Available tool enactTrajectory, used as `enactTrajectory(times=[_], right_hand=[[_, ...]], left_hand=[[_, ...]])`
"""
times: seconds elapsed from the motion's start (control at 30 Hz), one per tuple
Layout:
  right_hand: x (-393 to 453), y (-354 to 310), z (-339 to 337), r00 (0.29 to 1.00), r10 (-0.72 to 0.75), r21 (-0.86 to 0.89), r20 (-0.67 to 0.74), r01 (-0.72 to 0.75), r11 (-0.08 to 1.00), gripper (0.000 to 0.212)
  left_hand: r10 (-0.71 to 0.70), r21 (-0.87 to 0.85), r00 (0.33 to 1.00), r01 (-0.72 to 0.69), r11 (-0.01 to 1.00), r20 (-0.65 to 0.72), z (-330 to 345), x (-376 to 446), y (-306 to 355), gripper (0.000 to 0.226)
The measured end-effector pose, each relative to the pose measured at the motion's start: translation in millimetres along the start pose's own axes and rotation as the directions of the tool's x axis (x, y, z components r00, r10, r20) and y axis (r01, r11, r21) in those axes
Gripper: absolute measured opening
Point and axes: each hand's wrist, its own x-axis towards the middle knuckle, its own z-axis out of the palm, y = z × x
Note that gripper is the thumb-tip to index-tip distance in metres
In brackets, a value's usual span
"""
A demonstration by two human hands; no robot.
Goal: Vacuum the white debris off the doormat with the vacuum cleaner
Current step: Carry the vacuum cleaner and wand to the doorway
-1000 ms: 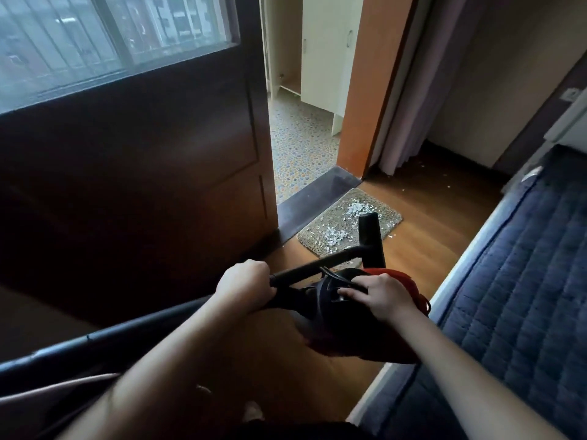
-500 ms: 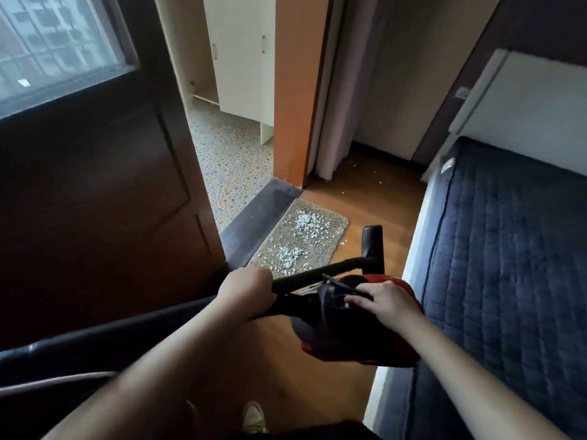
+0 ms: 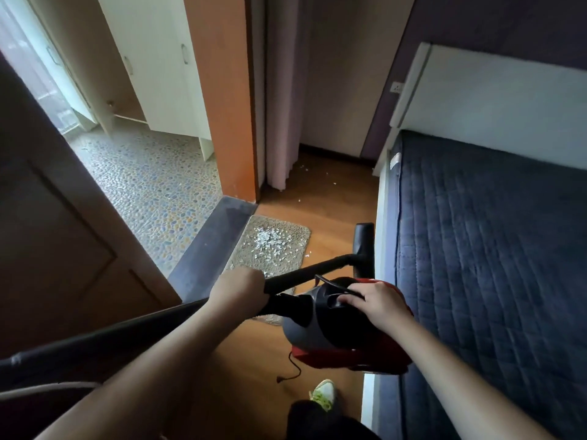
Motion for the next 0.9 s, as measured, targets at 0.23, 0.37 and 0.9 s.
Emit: enactTrajectory(times=[0.23,0.37,0.9], right_hand=[[77,60,-34,0.999,0.033,0.027,0.019,-0.033,0.999,0.035],[121,88,-65,0.999,0.013,0.038,0.031,-0.014,0.999,0.033],[302,151,-132,0.999,0.04,0.051,0.031,-0.042,0.998,0.036]], left_hand=[[-0.008,-0.021,0.999,0.009,1.0,0.048,-27,103,38,0.024],[-0.038,-0.026,0.998,0.04,0.999,0.056,-46,151,55,0.025],[-0.083,-0.158,0.995,0.089,0.983,0.05,-89,350,57,0.021]])
